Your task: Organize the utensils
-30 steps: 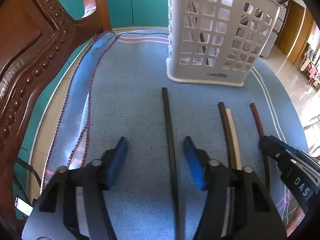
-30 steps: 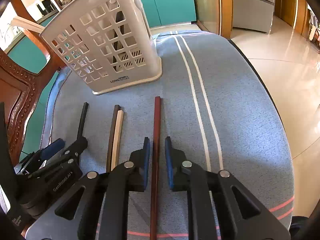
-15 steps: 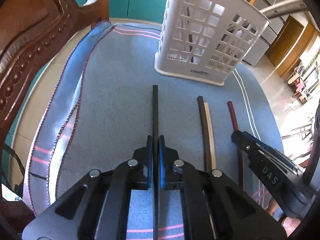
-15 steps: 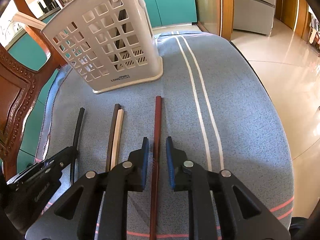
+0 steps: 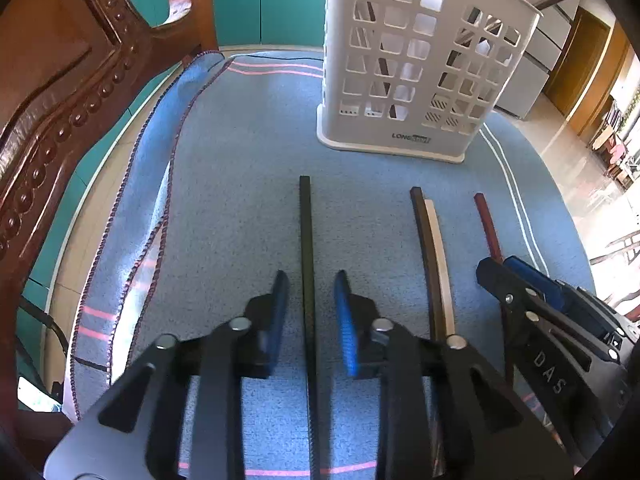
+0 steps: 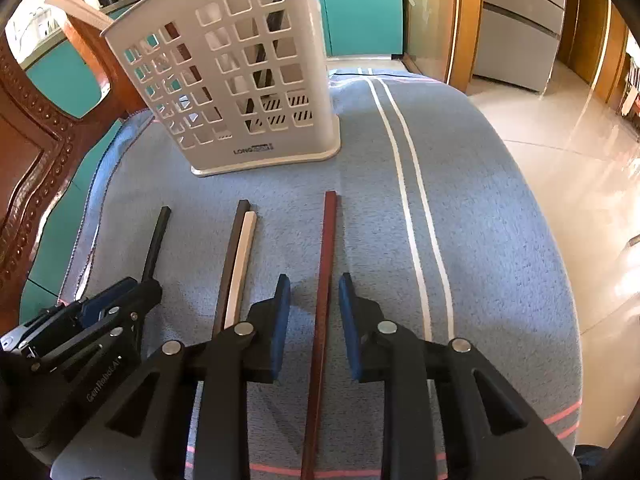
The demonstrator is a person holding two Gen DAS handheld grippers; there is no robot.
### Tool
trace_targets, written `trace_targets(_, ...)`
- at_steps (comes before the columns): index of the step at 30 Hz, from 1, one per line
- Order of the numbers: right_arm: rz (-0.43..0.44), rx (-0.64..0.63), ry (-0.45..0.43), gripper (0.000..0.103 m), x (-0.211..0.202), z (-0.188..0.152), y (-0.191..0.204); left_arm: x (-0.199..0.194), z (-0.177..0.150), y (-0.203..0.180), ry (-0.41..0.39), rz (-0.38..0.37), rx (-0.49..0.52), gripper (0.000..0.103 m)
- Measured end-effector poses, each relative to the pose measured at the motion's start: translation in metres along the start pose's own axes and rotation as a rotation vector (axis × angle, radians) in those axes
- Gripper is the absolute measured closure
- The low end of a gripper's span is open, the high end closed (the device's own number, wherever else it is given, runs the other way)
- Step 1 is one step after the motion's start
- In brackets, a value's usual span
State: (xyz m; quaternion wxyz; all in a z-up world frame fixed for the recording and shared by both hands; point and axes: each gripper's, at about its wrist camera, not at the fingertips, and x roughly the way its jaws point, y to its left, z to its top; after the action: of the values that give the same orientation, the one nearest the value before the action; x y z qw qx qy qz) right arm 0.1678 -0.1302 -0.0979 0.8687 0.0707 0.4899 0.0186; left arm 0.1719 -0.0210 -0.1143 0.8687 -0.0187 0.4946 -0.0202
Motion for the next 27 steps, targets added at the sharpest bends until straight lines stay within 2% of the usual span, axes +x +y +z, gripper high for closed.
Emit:
trace_targets(6,-0.020,-0.033,-0.007,0.073,0.001,-0.001,0.007,-0.002,-0.003,-0.004,-0.006,0.026,0.022,0.062)
trace_targets(11,-0.064,-0.045,-0.019,0.073,0.003,-0.001,0.008,0.001,0.000,-0.001,-0.009,0.030,0.022,0.059)
trace_targets(27,-0.104,-0.094,-0.031,0.073,0.007,-0.004,0.017,0.003,-0.001,0.002,-0.015,0.055,0.022,0.048)
